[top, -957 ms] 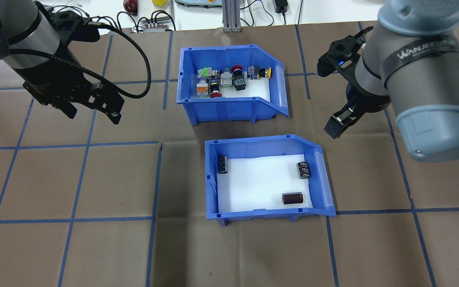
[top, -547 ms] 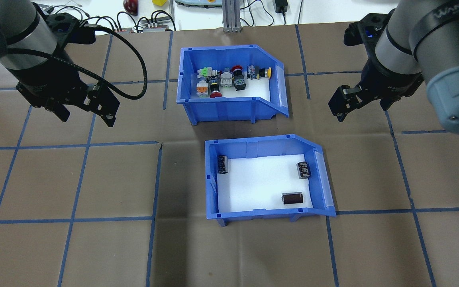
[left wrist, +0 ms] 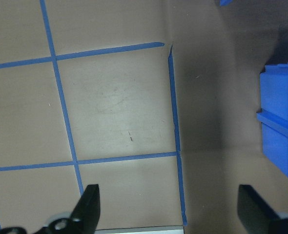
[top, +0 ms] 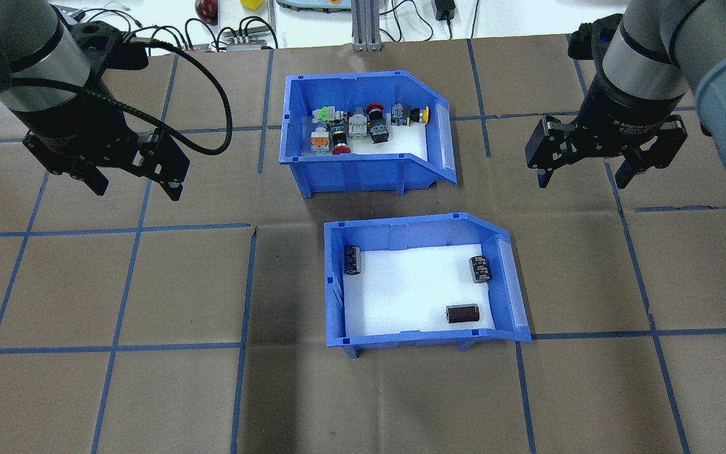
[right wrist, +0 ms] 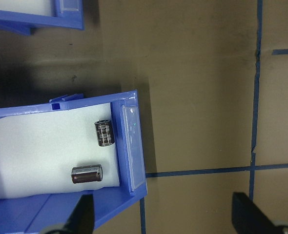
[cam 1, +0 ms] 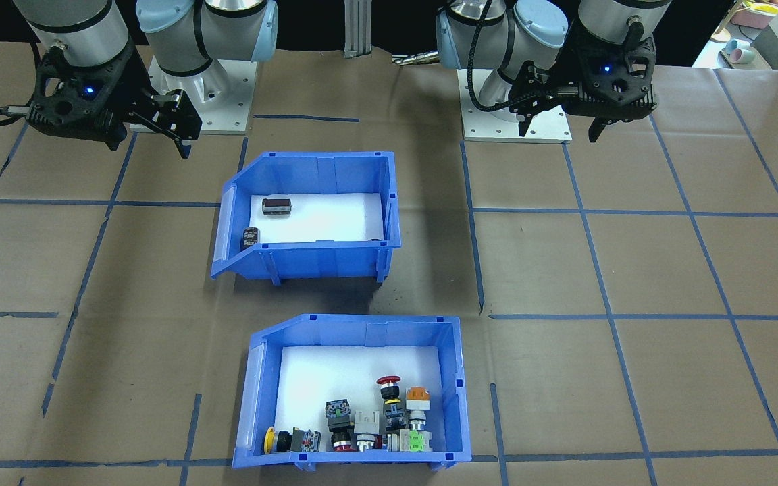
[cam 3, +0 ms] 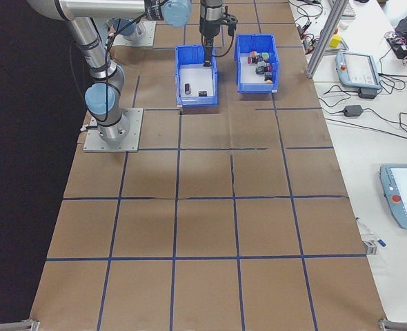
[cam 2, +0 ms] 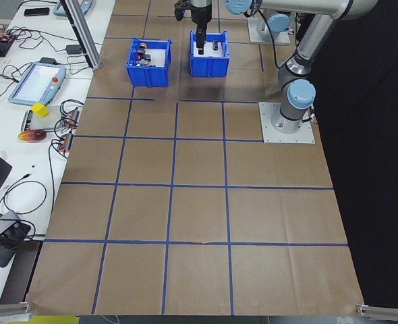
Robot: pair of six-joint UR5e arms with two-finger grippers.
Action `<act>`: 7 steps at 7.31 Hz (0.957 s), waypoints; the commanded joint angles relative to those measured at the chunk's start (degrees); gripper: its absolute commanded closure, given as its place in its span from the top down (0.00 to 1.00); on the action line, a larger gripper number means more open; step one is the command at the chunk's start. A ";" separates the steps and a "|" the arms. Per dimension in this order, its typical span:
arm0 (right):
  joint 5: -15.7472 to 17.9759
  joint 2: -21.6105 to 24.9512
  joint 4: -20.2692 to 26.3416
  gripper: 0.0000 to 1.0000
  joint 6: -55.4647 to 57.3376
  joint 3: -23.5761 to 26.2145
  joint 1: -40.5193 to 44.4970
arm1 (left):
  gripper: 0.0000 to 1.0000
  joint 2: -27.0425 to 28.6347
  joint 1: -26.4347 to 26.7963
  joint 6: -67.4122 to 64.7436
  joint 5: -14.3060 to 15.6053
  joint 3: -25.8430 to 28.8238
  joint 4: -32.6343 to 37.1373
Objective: Place button box in front
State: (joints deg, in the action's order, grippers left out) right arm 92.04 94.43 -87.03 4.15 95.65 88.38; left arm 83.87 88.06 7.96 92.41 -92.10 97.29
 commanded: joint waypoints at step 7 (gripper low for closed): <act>-0.02 -0.03 1.86 1.00 1.39 -0.11 -0.23 | 0.99 -0.28 0.01 1.01 -0.04 -0.10 -0.44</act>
State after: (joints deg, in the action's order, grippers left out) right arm 91.95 94.37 -85.16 5.54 95.54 88.16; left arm 83.51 88.07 8.67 92.19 -92.26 96.95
